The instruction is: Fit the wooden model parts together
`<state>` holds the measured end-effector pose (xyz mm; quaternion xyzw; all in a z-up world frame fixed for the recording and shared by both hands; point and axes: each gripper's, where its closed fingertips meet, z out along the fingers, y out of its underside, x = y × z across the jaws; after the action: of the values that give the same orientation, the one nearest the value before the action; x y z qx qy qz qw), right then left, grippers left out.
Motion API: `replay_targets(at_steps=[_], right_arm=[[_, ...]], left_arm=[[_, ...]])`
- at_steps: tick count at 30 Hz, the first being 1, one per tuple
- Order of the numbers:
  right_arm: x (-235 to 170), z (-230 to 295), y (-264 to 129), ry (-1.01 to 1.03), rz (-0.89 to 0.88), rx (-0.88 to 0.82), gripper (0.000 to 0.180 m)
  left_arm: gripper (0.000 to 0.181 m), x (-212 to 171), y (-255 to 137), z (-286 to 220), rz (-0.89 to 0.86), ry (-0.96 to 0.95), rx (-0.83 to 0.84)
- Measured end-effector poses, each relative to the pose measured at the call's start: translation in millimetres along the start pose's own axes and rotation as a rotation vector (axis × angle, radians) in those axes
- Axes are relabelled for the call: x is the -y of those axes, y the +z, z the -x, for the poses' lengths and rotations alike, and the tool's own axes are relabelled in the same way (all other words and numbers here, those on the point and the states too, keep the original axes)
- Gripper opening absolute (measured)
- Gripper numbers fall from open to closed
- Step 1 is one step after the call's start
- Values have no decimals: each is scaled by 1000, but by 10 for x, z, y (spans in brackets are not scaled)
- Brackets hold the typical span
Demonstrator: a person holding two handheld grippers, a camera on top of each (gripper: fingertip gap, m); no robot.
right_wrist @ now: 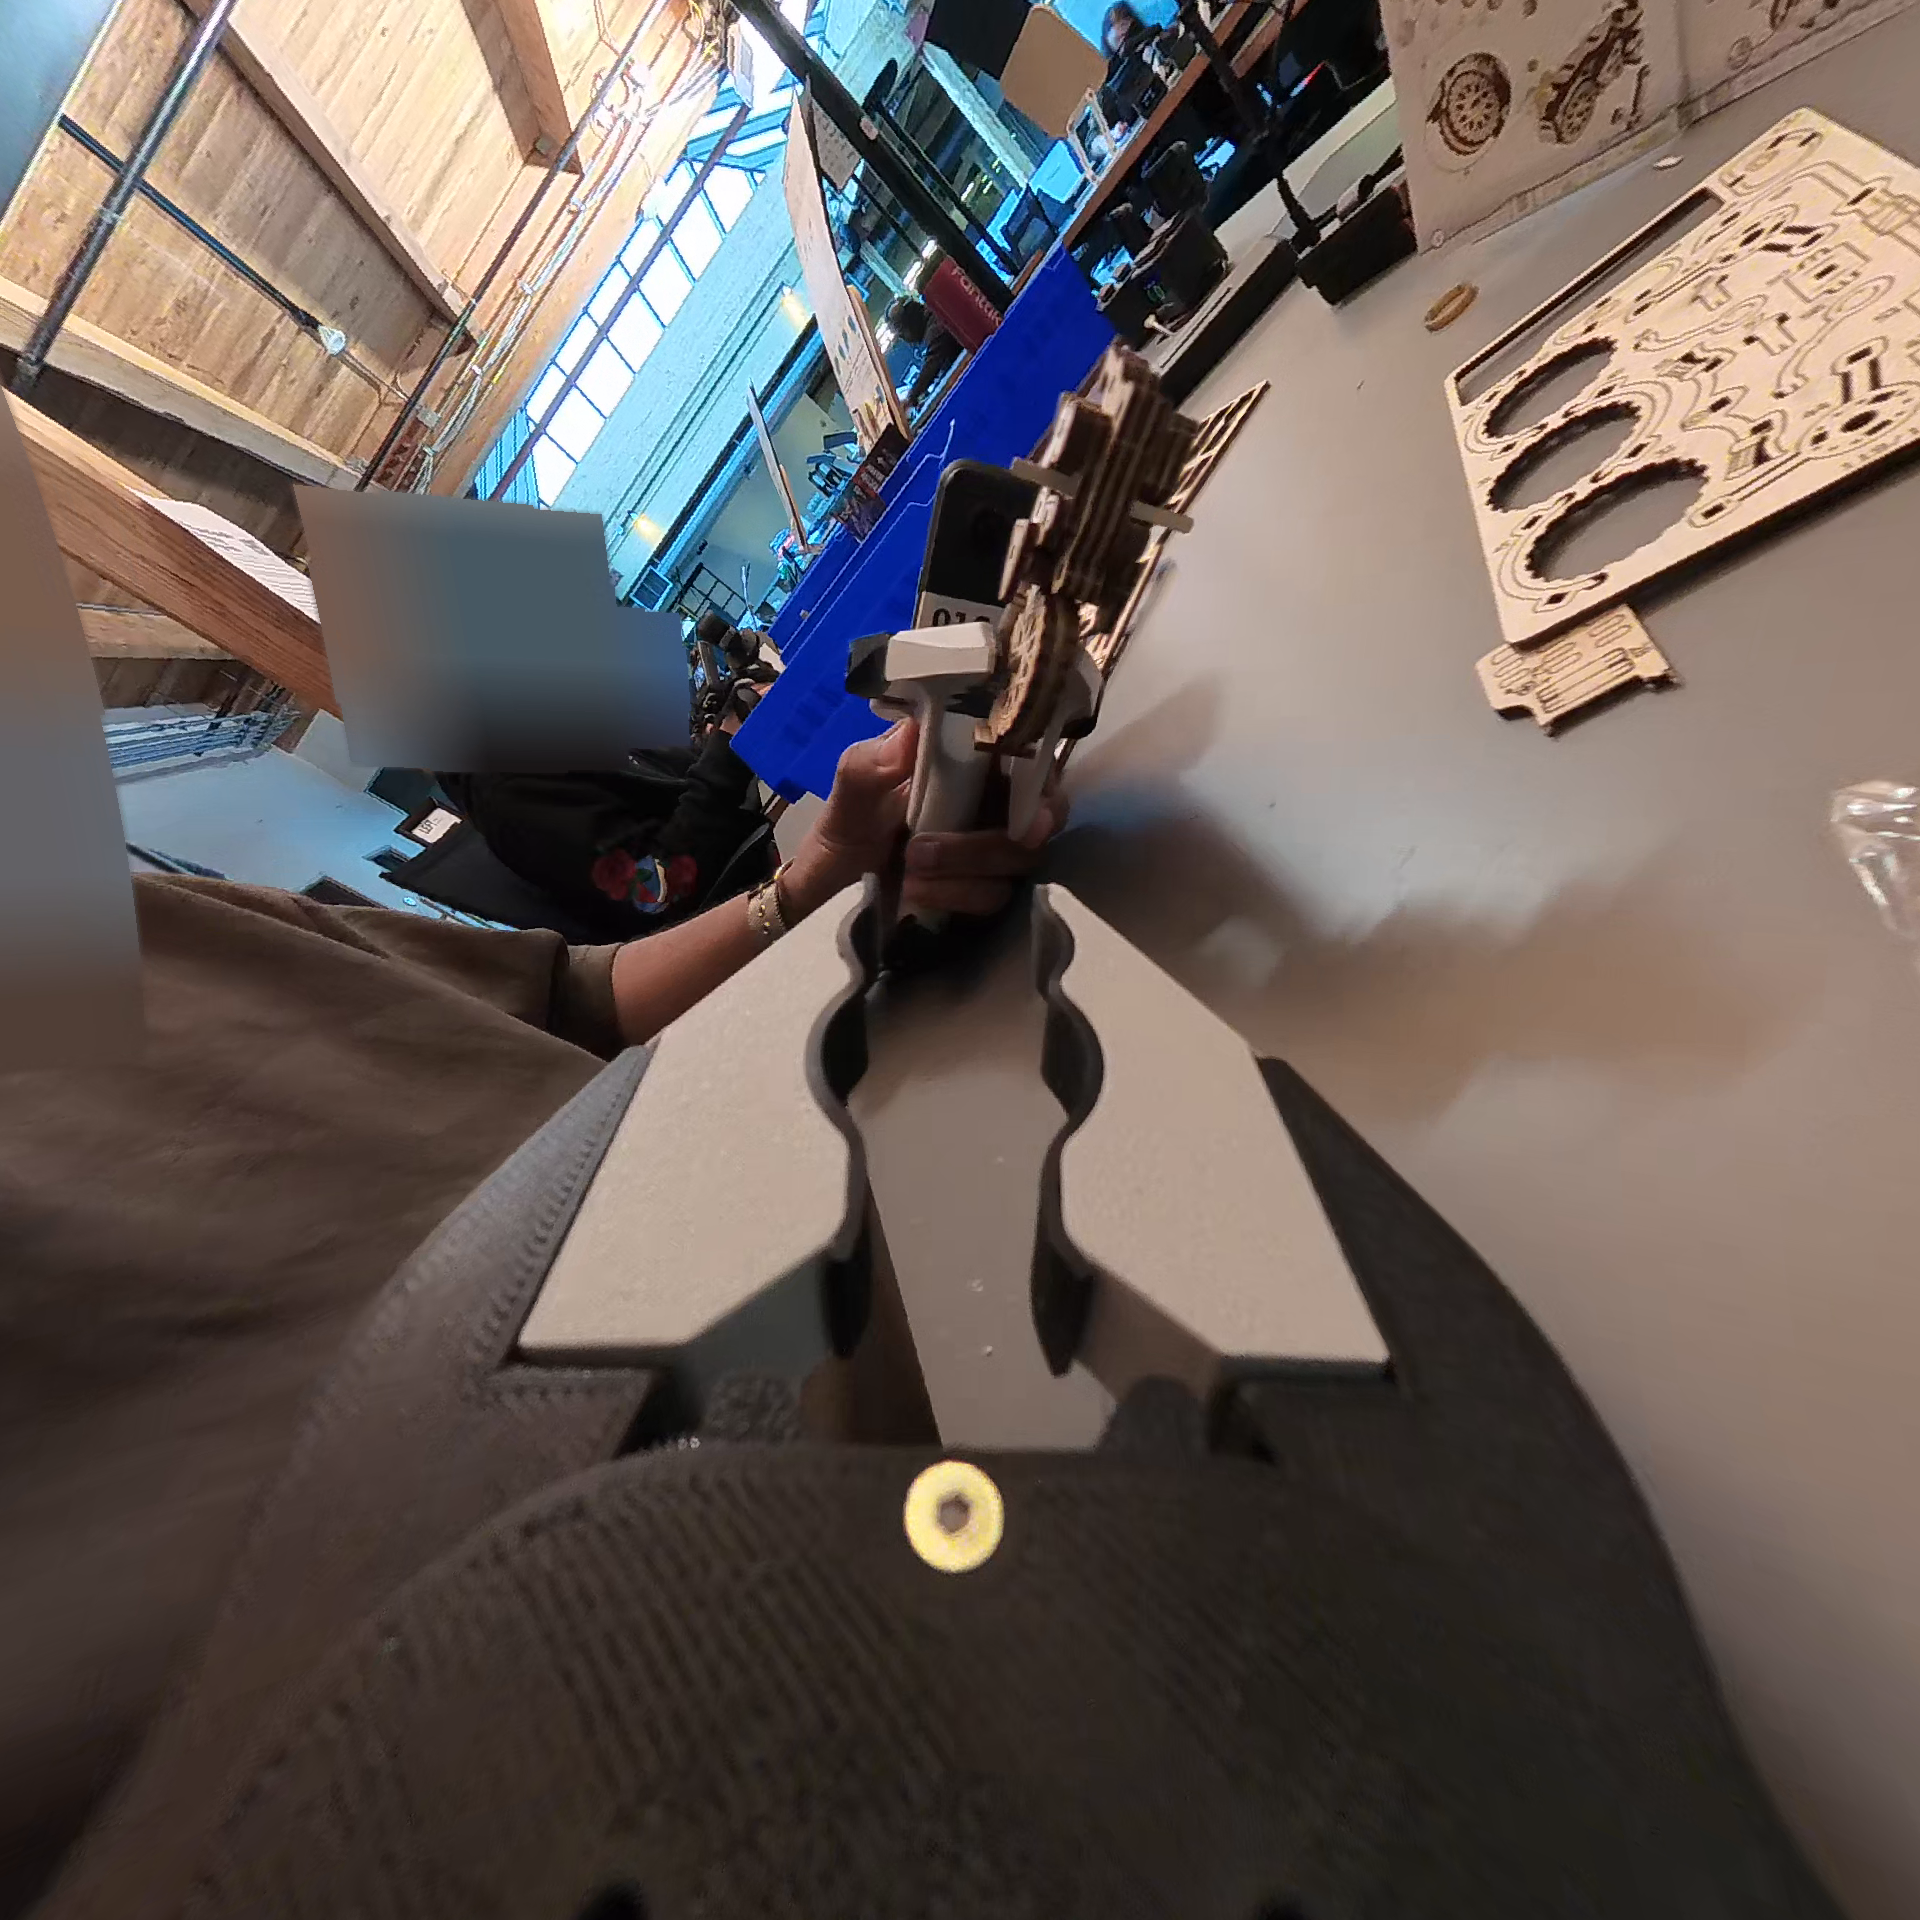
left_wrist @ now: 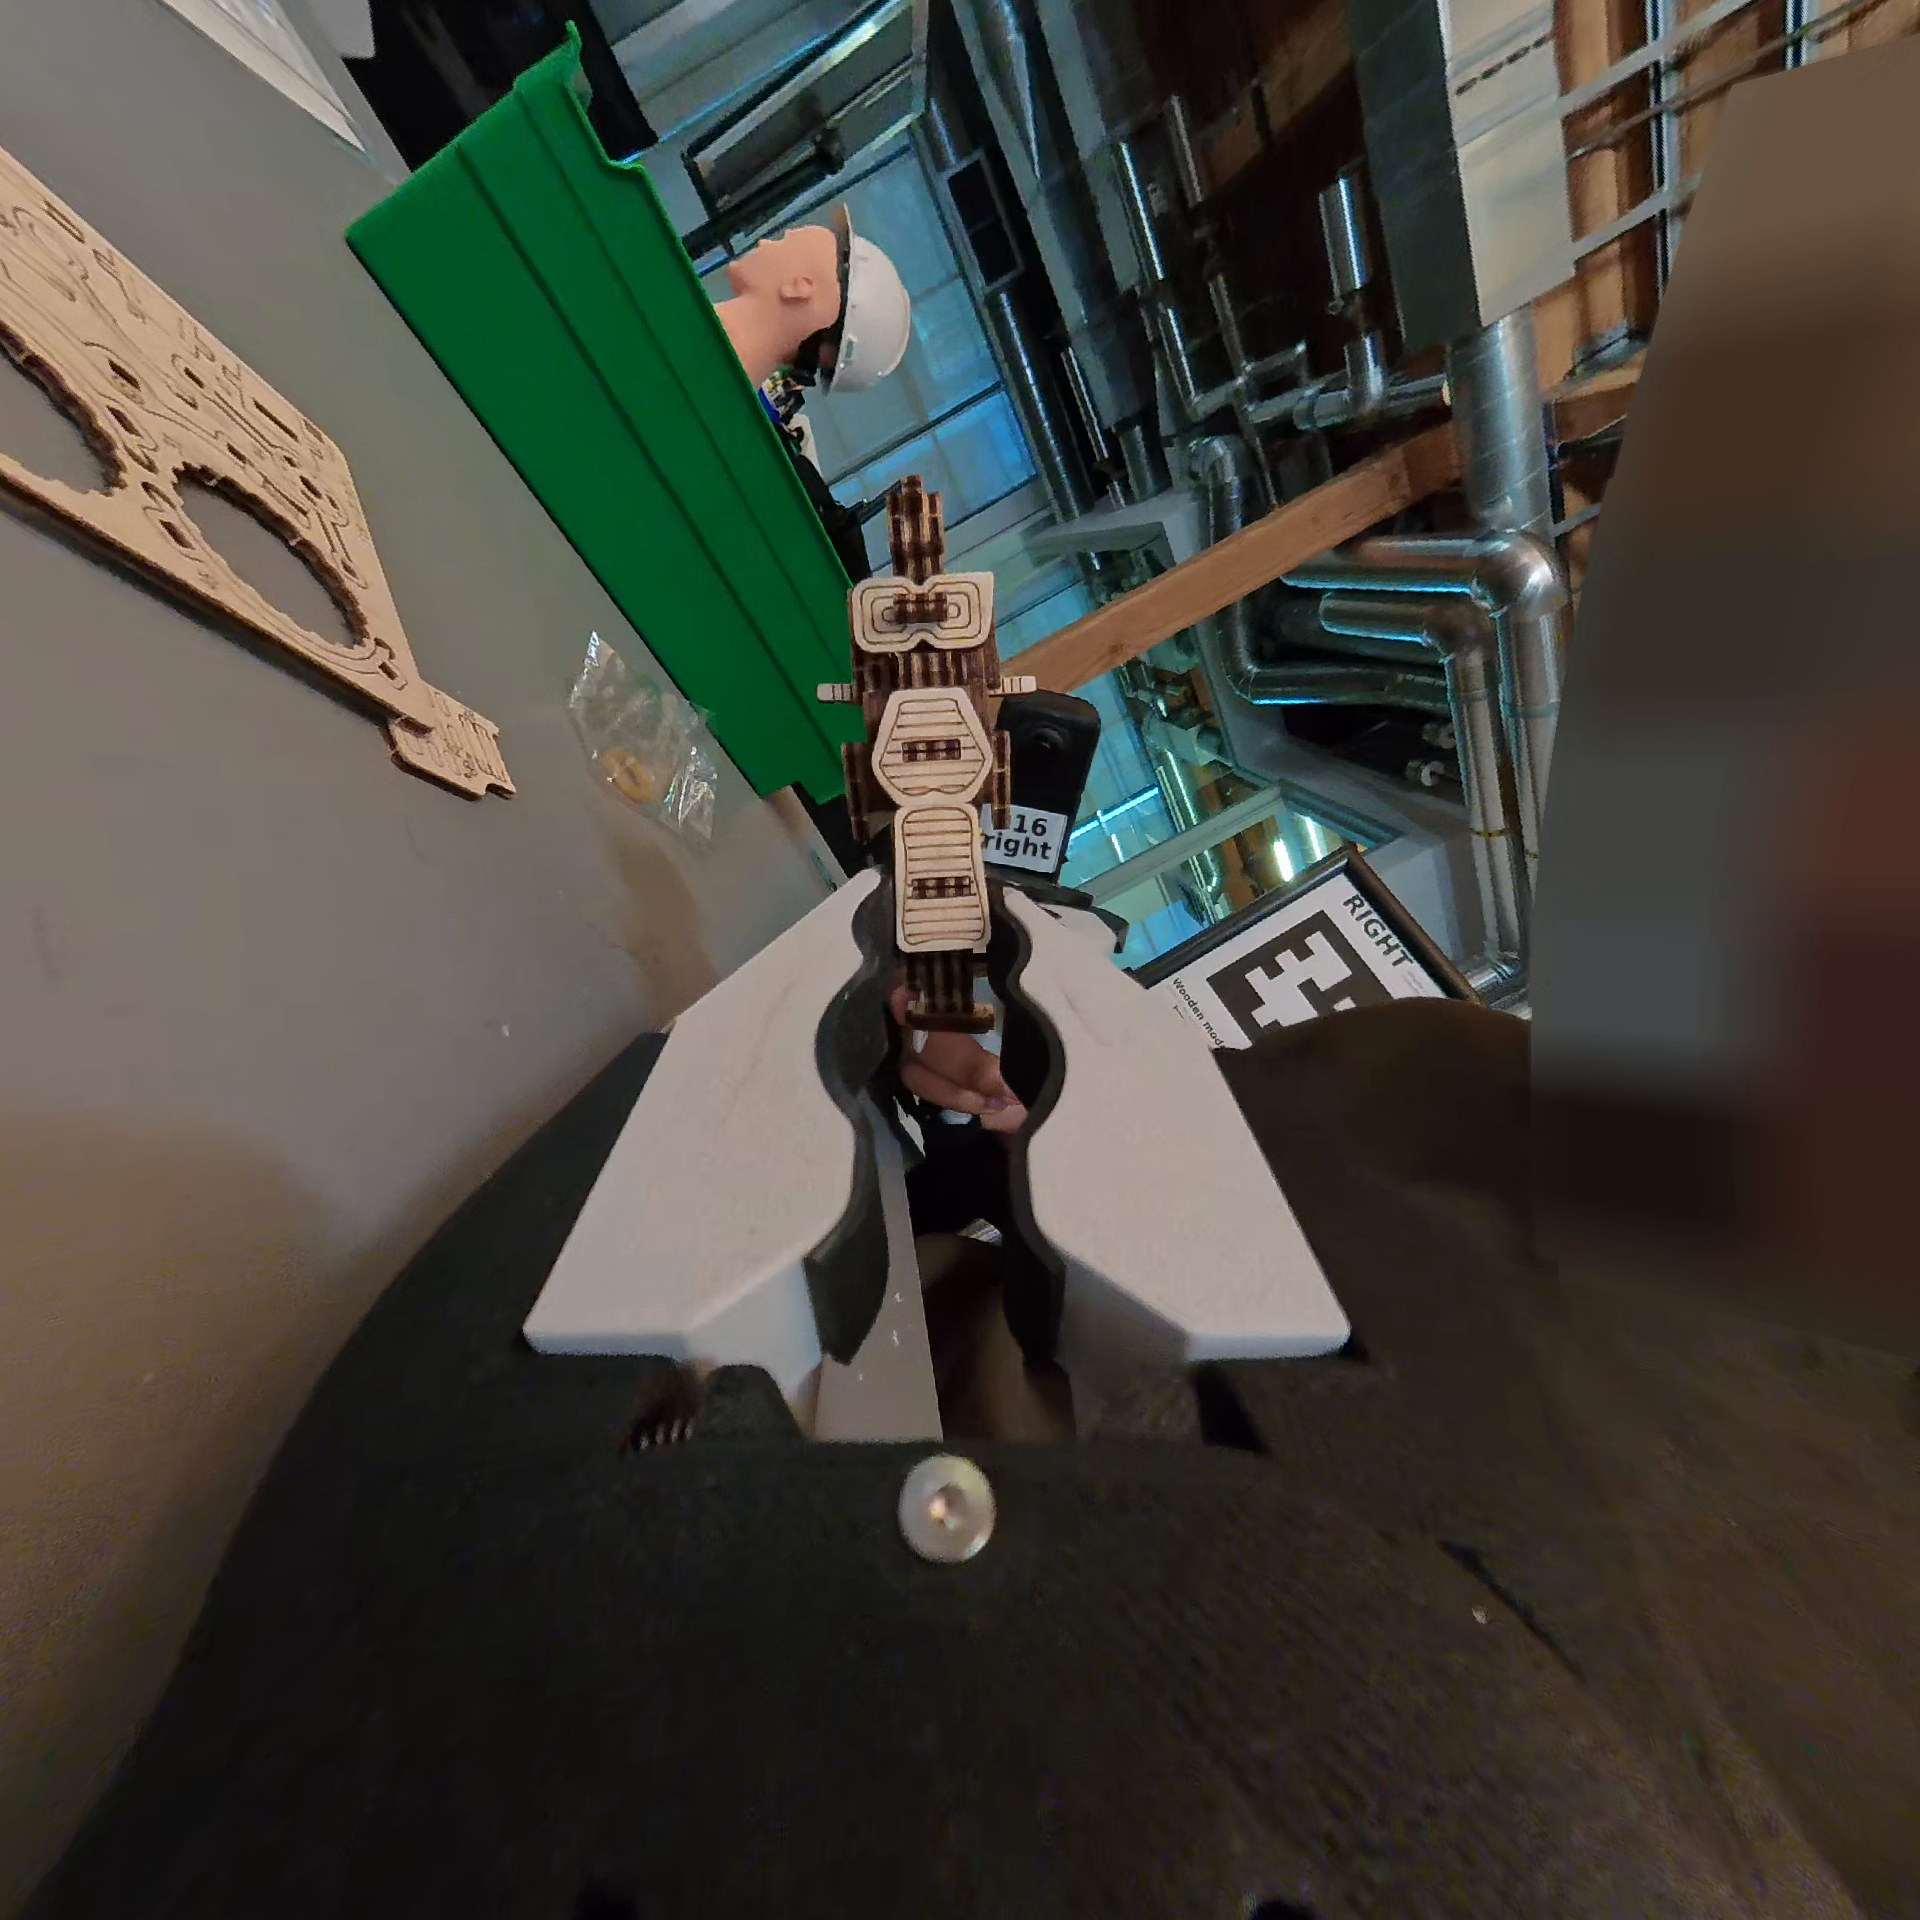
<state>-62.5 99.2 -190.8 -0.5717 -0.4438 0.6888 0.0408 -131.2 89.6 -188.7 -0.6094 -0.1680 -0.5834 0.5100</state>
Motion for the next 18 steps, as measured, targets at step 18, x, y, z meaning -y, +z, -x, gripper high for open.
replay_targets(at_steps=[18], right_arm=[[-15,46,19,2,-5,11,27]], left_arm=[[14,-13,-11,-24,-7,-8,-10]])
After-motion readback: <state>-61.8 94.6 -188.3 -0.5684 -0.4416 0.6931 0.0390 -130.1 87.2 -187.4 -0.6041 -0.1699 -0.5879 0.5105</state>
